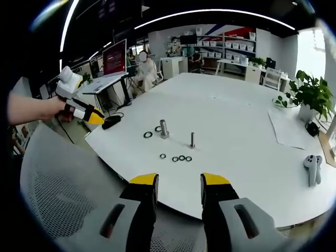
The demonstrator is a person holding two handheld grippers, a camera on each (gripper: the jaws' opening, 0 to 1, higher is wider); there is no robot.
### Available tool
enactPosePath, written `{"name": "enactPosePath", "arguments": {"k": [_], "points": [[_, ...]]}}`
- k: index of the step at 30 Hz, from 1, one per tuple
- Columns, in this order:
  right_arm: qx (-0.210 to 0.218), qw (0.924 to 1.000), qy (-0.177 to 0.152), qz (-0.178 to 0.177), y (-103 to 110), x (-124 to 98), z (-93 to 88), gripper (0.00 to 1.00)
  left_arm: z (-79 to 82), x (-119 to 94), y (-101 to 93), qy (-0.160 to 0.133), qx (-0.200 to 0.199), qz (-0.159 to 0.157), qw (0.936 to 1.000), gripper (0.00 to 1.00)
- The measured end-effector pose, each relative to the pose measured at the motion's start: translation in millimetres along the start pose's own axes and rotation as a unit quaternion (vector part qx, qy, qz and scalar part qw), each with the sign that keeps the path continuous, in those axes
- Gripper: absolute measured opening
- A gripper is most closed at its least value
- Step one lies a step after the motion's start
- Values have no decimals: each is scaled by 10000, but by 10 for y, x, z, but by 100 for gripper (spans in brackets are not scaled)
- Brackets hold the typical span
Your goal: Place the washer onto the threaded stud by aligning its center hole with the stud, sliding it down to the base, and recovering from edge contact or off-axis alignment until the washer reaches the visible bottom stop.
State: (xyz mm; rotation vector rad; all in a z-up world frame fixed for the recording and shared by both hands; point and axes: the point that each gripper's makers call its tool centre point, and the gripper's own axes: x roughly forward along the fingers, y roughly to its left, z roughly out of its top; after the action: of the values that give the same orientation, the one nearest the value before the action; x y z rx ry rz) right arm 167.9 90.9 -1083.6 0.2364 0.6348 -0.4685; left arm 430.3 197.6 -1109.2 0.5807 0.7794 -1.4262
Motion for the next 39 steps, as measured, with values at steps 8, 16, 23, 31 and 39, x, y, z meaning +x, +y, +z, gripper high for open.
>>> {"name": "enactPosePath", "arguments": {"k": [8,16,23,31,39], "points": [[76,9999,25,65,22,-7,2,34,-15,475,-75,943,1425,-176,9851,28],[128,9999,-3,14,-8,-12,14,34,43,896,-62,1325,1269,-364,9823,29],[123,9999,19,-12,-24,-11,4,34,-108,1168,25,1960,1554,-435,9672,29],[89,9999,32,-95,-46,-17,-6,36,-91,1401,190,2215,1379,-350,9647,29],[8,9999,-3,-118,-65,-6,18,35,-9,1617,263,2291,1398,-318,9628,29]]}}
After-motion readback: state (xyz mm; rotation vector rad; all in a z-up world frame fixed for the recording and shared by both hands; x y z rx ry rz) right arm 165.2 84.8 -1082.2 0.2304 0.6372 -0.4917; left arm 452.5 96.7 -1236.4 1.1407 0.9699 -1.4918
